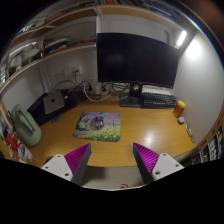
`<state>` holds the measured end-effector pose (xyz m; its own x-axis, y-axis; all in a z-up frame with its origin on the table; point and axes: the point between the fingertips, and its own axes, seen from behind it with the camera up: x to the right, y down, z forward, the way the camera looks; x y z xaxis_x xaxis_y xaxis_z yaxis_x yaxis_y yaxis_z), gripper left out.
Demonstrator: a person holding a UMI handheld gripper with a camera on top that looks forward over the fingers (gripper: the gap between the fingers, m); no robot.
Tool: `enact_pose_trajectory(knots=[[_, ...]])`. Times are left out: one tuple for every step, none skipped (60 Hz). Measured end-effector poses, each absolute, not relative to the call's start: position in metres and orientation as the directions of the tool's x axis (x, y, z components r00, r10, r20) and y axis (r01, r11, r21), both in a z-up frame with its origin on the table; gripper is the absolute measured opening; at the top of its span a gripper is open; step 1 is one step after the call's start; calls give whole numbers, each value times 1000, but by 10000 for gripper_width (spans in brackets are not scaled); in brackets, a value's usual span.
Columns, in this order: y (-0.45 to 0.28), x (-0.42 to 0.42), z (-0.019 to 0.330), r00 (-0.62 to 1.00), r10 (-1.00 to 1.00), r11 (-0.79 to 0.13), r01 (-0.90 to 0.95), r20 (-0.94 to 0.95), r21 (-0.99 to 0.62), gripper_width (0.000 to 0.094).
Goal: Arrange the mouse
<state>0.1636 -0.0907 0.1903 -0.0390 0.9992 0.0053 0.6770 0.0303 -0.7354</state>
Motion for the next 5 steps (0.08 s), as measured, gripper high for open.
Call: enact_pose_trajectory(knots=[[-90,164,191,-37,999,29,674,5,-738,862],[-90,165,192,-37,999,29,672,5,-740,861],[-91,166,193,-37,999,28,671,5,-741,863],[-91,166,194,-37,999,28,671,5,-741,863],[-92,166,194,-37,999,28,671,5,-741,862]])
